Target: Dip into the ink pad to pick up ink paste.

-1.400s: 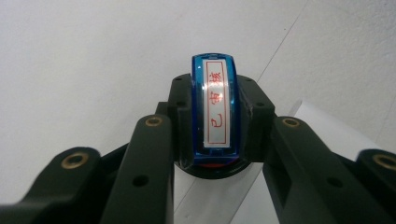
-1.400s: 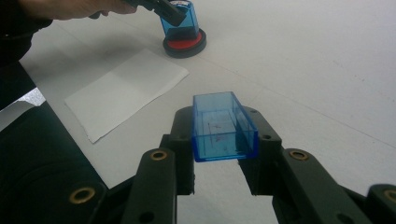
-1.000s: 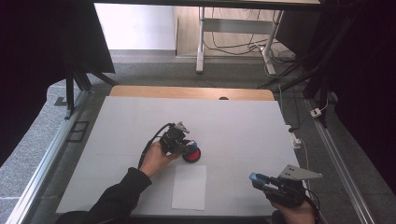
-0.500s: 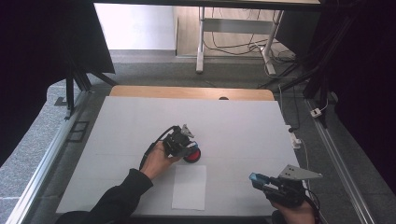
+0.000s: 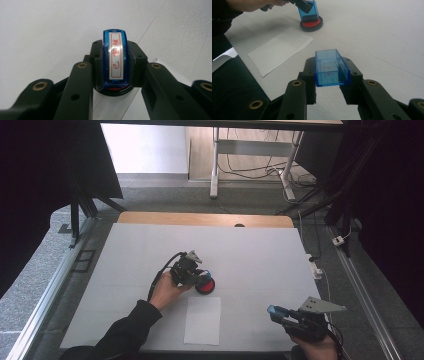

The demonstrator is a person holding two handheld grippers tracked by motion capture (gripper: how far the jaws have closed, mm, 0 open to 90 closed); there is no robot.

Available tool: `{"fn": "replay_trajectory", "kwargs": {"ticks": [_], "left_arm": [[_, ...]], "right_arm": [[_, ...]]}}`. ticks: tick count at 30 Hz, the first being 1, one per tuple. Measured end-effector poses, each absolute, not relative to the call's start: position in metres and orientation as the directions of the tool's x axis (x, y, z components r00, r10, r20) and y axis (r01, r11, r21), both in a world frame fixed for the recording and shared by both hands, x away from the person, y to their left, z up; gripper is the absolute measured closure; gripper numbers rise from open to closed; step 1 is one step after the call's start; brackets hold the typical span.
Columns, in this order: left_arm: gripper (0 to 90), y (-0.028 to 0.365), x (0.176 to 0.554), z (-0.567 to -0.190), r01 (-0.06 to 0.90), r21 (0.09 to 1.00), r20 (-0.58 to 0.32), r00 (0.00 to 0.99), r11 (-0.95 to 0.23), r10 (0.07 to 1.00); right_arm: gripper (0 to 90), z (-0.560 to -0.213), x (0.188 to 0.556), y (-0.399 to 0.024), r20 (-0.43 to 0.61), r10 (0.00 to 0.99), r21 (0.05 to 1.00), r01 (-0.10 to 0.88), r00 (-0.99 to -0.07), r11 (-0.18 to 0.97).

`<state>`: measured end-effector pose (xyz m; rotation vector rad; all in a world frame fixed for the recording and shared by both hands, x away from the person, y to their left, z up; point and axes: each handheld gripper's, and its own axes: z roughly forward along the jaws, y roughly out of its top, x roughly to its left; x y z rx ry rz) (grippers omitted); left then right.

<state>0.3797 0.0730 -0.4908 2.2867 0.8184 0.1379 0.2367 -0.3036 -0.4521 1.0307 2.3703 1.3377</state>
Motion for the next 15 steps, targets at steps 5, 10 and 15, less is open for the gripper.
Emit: {"fn": "replay_trajectory", "kwargs": {"ticks": [5,10,15], "left_arm": [[69.5,0.075,0.378,-0.487,0.516,0.658,-0.128,0.795,-0.548,0.593],[69.4,0.079,0.375,-0.480,0.510,0.678,-0.145,0.798,-0.529,0.585],[69.3,0.080,0.370,-0.473,0.500,0.691,-0.156,0.808,-0.522,0.568]], "right_arm": [[68.5,-0.452,0.237,-0.304,0.138,0.675,0.822,0.463,-0.725,0.330],[68.5,-0.452,0.237,-0.304,0.136,0.677,0.822,0.464,-0.724,0.331],[68.6,-0.452,0.237,-0.304,0.136,0.678,0.821,0.465,-0.723,0.331]]}}
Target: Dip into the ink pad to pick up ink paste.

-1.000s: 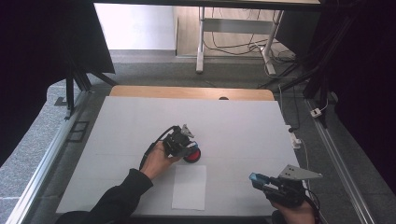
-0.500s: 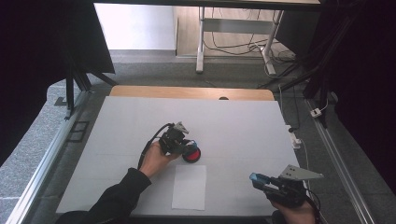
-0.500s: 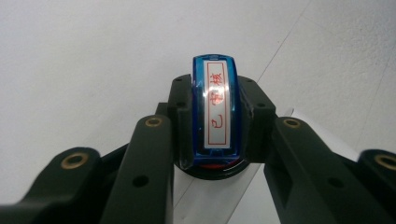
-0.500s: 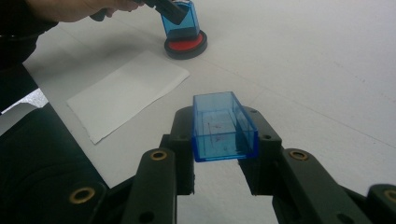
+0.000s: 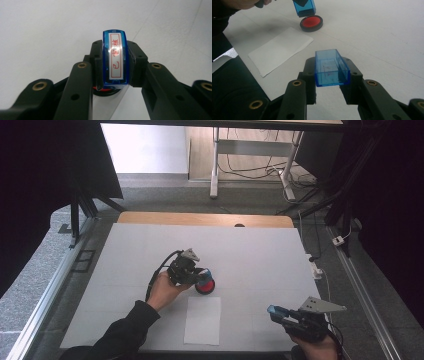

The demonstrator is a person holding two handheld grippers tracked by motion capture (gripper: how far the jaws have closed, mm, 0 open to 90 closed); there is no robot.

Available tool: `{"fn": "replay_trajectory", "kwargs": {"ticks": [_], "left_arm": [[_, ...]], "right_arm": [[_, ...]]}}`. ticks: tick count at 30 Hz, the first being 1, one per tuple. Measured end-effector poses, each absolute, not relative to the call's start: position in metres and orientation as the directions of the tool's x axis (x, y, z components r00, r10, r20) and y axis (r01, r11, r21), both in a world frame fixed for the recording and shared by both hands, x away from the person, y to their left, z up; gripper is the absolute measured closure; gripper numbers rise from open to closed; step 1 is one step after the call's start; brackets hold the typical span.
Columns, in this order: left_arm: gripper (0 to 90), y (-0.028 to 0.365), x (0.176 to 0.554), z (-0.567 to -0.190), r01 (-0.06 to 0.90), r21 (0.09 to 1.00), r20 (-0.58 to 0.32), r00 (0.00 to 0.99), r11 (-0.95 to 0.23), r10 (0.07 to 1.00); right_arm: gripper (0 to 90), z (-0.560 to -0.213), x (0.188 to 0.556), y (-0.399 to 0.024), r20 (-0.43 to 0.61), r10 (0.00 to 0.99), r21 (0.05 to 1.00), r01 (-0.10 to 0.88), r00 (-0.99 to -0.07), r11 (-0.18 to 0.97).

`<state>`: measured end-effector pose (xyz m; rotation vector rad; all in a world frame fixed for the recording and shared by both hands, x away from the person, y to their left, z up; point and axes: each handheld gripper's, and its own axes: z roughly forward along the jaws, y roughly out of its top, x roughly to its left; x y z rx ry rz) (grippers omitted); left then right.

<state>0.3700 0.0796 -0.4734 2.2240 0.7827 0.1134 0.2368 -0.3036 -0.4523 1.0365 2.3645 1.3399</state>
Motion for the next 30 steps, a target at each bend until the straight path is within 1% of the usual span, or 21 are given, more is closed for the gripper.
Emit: {"fn": "replay_trajectory", "kwargs": {"ticks": [10,21,30], "left_arm": [[69.3,0.084,0.361,-0.460,0.464,0.719,-0.160,0.835,-0.518,0.527],[69.3,0.090,0.345,-0.449,0.438,0.736,-0.145,0.847,-0.517,0.511],[69.2,0.095,0.331,-0.441,0.429,0.749,-0.161,0.857,-0.505,0.489]], "right_arm": [[68.6,-0.452,0.236,-0.304,0.136,0.678,0.820,0.466,-0.722,0.332],[68.6,-0.452,0.237,-0.304,0.140,0.679,0.820,0.469,-0.720,0.328],[68.6,-0.452,0.237,-0.304,0.139,0.677,0.820,0.467,-0.723,0.330]]}}
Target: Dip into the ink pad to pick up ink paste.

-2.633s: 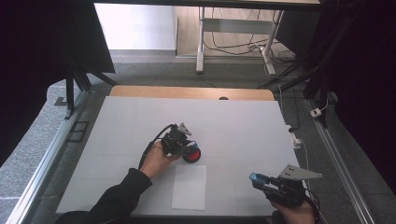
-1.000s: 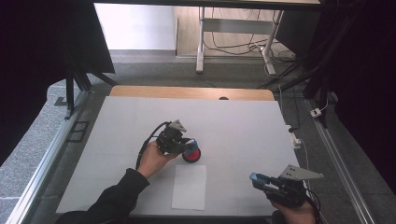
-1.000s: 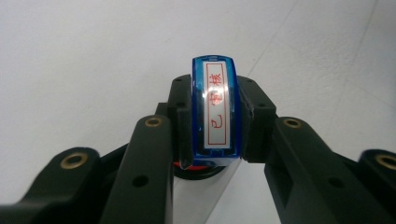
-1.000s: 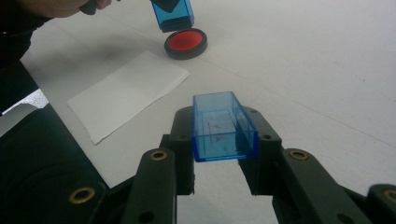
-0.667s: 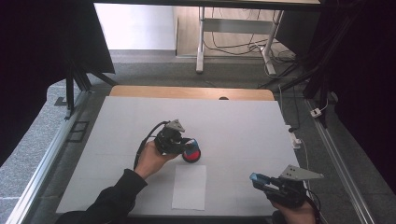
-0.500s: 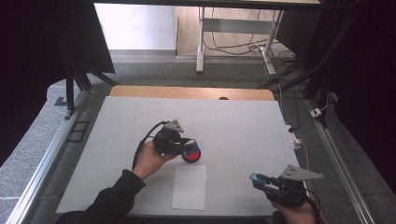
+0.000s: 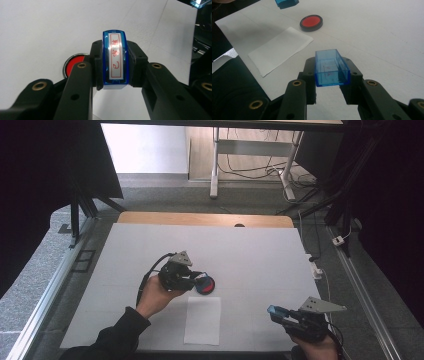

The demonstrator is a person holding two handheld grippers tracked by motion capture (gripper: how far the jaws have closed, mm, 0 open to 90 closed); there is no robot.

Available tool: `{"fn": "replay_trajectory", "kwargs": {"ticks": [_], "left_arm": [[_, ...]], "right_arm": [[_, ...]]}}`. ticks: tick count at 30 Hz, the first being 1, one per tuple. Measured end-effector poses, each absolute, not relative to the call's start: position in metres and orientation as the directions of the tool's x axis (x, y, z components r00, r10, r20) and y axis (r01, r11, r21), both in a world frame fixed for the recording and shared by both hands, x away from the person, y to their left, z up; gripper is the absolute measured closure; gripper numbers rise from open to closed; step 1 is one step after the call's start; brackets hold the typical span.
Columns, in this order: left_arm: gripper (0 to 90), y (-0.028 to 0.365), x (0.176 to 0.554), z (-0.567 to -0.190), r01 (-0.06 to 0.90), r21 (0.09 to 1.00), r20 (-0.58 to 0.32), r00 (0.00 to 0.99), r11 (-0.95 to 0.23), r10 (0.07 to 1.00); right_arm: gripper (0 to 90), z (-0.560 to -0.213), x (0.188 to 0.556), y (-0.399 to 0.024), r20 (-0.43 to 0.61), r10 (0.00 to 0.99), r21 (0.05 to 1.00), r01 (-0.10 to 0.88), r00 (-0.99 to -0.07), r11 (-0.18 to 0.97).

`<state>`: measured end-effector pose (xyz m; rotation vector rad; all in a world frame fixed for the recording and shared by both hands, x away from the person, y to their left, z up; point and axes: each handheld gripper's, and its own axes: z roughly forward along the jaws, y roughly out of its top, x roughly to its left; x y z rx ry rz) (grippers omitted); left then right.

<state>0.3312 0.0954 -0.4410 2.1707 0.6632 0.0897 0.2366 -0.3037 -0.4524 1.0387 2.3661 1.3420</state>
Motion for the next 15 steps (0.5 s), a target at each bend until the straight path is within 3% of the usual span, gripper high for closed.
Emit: {"fn": "replay_trajectory", "kwargs": {"ticks": [15], "left_arm": [[69.2,0.108,0.308,-0.438,0.426,0.766,-0.198,0.868,-0.481,0.455]], "right_arm": [[68.6,-0.452,0.236,-0.304,0.137,0.670,0.821,0.462,-0.730,0.335]]}}
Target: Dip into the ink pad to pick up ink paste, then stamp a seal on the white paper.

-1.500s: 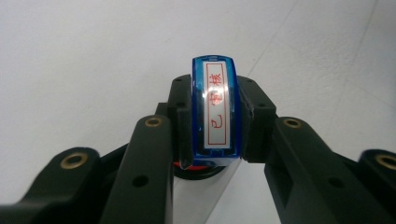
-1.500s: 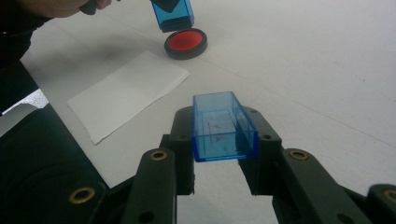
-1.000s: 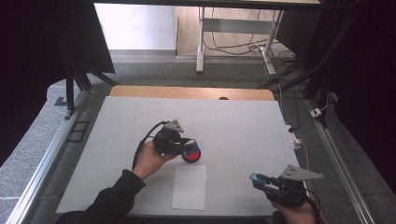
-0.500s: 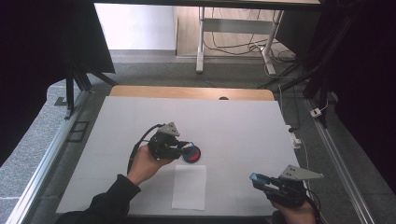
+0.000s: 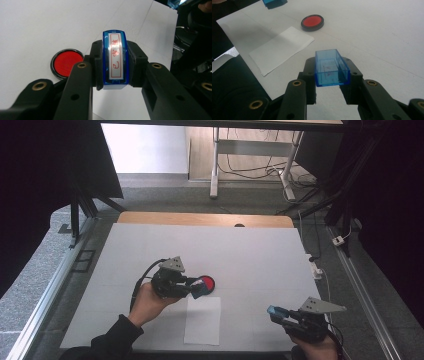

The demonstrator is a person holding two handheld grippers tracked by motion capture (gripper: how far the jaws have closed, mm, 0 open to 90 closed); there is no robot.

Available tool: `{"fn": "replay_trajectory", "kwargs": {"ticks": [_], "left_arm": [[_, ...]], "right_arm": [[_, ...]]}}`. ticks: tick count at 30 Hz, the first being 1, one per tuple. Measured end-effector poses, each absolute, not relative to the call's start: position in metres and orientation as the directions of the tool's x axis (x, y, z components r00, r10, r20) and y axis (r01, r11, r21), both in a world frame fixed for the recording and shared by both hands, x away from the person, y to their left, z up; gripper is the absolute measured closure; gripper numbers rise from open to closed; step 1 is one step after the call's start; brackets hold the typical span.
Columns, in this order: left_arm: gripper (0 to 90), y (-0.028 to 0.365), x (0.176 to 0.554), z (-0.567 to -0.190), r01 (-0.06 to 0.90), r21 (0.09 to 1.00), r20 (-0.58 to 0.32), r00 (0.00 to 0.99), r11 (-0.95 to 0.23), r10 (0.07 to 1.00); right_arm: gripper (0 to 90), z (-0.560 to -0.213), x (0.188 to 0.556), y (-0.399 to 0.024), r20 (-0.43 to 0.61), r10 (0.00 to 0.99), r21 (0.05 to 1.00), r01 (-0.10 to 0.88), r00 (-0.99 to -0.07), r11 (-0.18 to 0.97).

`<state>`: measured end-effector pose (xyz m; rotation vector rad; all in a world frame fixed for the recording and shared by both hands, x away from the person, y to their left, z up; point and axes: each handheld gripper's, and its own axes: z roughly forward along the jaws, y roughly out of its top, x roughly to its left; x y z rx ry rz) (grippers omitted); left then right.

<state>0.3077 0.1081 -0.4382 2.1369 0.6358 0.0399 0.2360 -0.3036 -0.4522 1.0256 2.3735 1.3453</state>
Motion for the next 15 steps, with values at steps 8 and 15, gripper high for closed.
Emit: {"fn": "replay_trajectory", "kwargs": {"ticks": [8,15], "left_arm": [[69.3,0.107,0.297,-0.439,0.420,0.767,-0.195,0.873,-0.486,0.447],[69.3,0.104,0.293,-0.442,0.419,0.763,-0.191,0.874,-0.492,0.448]], "right_arm": [[68.6,-0.452,0.236,-0.303,0.136,0.670,0.821,0.462,-0.730,0.336],[68.6,-0.452,0.236,-0.303,0.136,0.669,0.821,0.461,-0.730,0.336]]}}
